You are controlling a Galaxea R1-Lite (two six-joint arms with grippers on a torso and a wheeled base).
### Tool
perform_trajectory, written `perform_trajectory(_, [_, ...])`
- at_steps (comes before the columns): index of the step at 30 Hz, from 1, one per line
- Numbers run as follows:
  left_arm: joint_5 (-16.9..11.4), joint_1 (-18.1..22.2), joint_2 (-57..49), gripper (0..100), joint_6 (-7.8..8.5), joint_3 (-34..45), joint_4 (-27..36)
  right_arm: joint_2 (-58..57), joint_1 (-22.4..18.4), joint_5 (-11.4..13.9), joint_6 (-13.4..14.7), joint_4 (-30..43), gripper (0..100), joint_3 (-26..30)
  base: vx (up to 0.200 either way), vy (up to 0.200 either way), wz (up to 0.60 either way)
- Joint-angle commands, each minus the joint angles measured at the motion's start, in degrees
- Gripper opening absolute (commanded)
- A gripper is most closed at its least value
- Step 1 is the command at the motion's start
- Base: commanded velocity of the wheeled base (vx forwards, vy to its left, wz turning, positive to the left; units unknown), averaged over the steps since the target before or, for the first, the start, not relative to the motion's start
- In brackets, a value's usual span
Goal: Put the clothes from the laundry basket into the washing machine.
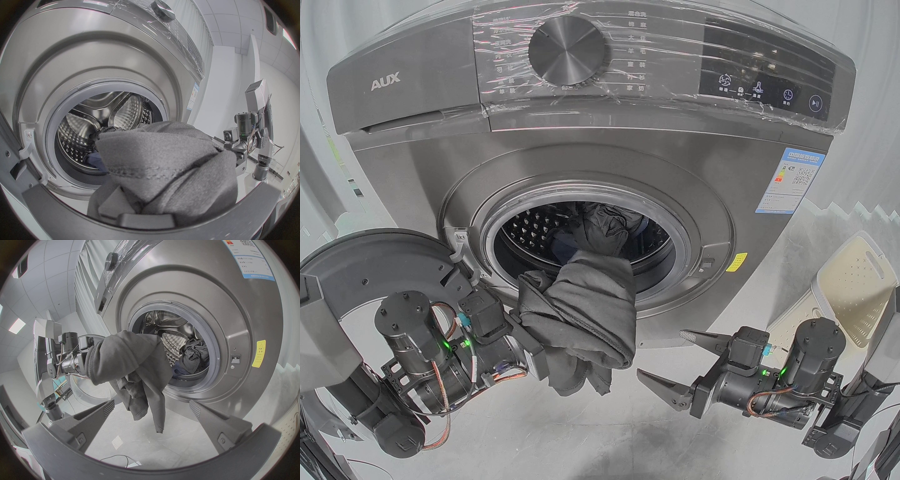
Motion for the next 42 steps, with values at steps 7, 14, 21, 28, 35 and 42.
perform_trajectory(7, [0.0,-0.1,0.4,0,0.06,0.0,0.0,-0.2,0.5,0.0,0.0,0.0,100,0.4,0.086,0.000,0.00])
perform_trajectory(14, [0.0,-2.5,1.3,0,-0.21,1.0,0.0,-0.4,1.3,-0.1,0.0,-0.1,100,0.0,0.000,0.000,0.00])
perform_trajectory(21, [3.5,-3.2,11.8,0,-0.82,-9.4,0.1,-0.9,1.7,-0.1,0.0,-0.1,100,0.2,0.000,0.000,0.00])
perform_trajectory(28, [4.0,-2.1,20.2,0,-3.63,-18.7,0.2,-0.5,1.9,0.1,0.1,0.0,100,0.4,0.000,0.000,0.00])
perform_trajectory(35, [5.8,0.9,26.1,0,-4.25,-31.6,0.3,-0.4,3.4,0.0,0.2,0.0,100,2.0,0.000,0.000,0.00])
perform_trajectory(42, [11.5,1.8,30.1,0,-5.30,-42.1,0.9,0.2,3.4,0.0,0.2,0.0,100,2.0,0.000,0.000,0.00])
